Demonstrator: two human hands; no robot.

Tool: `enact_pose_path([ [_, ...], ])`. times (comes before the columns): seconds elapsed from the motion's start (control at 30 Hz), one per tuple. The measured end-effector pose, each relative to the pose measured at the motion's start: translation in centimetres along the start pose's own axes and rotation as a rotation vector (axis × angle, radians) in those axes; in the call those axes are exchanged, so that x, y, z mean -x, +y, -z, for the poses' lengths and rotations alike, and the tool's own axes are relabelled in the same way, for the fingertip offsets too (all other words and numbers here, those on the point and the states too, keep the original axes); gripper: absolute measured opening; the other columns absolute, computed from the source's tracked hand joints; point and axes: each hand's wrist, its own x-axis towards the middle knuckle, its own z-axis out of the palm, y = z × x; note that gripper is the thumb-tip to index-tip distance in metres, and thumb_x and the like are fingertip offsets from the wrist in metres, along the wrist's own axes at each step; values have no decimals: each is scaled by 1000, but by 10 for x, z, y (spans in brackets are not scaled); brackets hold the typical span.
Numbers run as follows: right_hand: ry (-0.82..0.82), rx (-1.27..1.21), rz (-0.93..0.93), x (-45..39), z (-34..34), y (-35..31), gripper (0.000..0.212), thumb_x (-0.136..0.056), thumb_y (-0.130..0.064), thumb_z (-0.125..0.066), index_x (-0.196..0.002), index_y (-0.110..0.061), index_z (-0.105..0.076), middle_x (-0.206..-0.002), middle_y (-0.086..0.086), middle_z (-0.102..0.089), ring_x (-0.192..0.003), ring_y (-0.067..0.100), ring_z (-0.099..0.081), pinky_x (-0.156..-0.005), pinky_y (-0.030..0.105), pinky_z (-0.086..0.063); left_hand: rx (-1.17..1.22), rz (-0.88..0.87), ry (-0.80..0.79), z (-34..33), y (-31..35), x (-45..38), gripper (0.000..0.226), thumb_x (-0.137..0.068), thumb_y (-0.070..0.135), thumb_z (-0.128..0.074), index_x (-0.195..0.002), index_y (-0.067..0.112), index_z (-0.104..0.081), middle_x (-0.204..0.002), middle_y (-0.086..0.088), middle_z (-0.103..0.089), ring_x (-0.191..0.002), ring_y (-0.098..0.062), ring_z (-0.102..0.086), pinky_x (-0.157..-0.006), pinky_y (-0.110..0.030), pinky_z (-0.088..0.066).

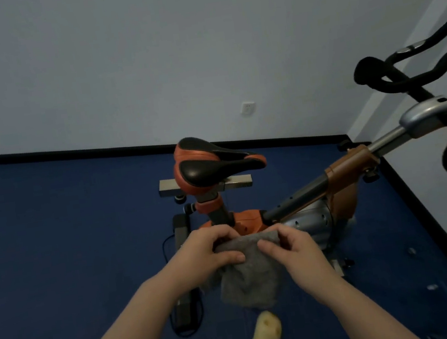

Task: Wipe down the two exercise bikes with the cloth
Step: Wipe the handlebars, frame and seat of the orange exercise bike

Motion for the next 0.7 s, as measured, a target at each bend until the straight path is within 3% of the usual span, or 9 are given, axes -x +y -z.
enact_pose_path([
  [0.13, 116, -67, -81, -16, -6, -7, 9, -93, -25, -63, -97, -17, -68, -91, -4, -73, -84, 9, -70, -63, 17, -53, -36, 173, 207, 18, -26, 12, 18, -81, 20, -78, -81, 35, -69, -81, 11, -69, -77, -1, -64, -67, -15, -49],
  [0.27, 199, -35, -86, -36, -6, -5, 9, -92, -29, -64, -94, -21, -67, -89, -7, -72, -80, 5, -69, -60, 16, -52, 73, 318, 421, 41, -51, 26, 11, -83, 20, -76, -79, 28, -70, -74, 3, -71, -64, -7, -64, -60, -17, -49],
  [0.4, 262, -62, -152, -56, -16, 7, 7, -91, -31, -65, -95, -25, -68, -90, -8, -73, -82, 6, -69, -66, 24, -53, 62, 333, 441, 59, -64, 24, 14, -83, 19, -76, -82, 31, -69, -77, 18, -70, -67, 1, -65, -61, -10, -47],
  [0.5, 317, -121, -197, -73, -23, 16, 8, -91, -30, -66, -96, -24, -68, -93, -5, -73, -86, 10, -69, -72, 31, -55, 52, 357, 454, 69, -73, 14, 13, -84, 19, -75, -82, 31, -70, -79, 18, -70, -68, -1, -66, -60, -10, -47],
  [0.7, 353, -140, -232, -110, -16, 17, 11, -90, -30, -67, -94, -20, -69, -90, -4, -73, -84, 10, -69, -73, 33, -54, 36, 343, 437, 98, -74, -32, 14, -85, 18, -73, -83, 32, -69, -78, 19, -69, -70, -1, -65, -62, -10, -46],
])
